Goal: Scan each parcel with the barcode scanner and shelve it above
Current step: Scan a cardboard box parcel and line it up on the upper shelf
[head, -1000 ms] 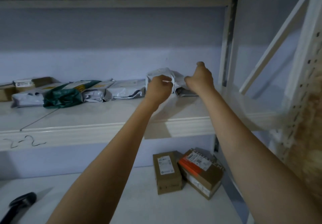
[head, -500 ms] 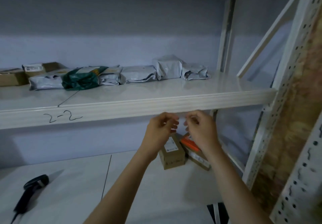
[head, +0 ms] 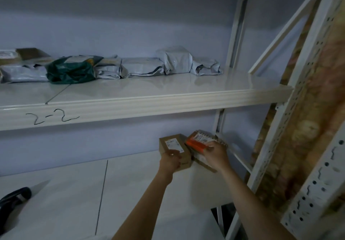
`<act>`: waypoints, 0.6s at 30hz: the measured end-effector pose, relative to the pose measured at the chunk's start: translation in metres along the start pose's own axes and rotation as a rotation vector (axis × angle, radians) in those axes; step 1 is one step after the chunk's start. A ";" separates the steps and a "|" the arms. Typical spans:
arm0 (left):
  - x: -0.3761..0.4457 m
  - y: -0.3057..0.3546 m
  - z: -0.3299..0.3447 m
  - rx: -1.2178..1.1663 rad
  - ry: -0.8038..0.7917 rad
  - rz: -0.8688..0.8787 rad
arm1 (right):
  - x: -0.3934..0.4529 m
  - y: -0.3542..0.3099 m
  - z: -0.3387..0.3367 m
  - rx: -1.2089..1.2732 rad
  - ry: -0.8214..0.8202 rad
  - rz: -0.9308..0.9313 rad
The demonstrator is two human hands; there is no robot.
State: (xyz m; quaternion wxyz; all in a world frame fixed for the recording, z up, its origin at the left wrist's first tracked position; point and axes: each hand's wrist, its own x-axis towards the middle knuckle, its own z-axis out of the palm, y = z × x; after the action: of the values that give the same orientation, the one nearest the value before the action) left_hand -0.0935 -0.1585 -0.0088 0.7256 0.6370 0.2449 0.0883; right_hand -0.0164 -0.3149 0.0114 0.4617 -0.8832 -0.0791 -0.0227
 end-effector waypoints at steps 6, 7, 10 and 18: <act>0.048 -0.010 0.042 0.109 -0.088 -0.059 | 0.061 0.040 -0.002 -0.133 -0.037 0.083; 0.057 -0.010 0.050 0.105 -0.109 -0.088 | 0.071 0.047 -0.003 -0.104 -0.051 0.103; 0.083 -0.010 0.073 0.080 -0.118 -0.172 | 0.103 0.068 -0.004 -0.100 -0.066 0.121; 0.141 -0.029 0.108 -0.132 -0.174 -0.329 | 0.176 0.096 0.020 -0.480 -0.173 0.089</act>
State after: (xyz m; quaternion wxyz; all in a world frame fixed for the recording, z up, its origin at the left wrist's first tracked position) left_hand 0.0733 -0.1966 -0.0634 0.7890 0.5446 0.2754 -0.0709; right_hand 0.1720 -0.3316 -0.0582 0.2308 -0.9688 -0.0716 0.0553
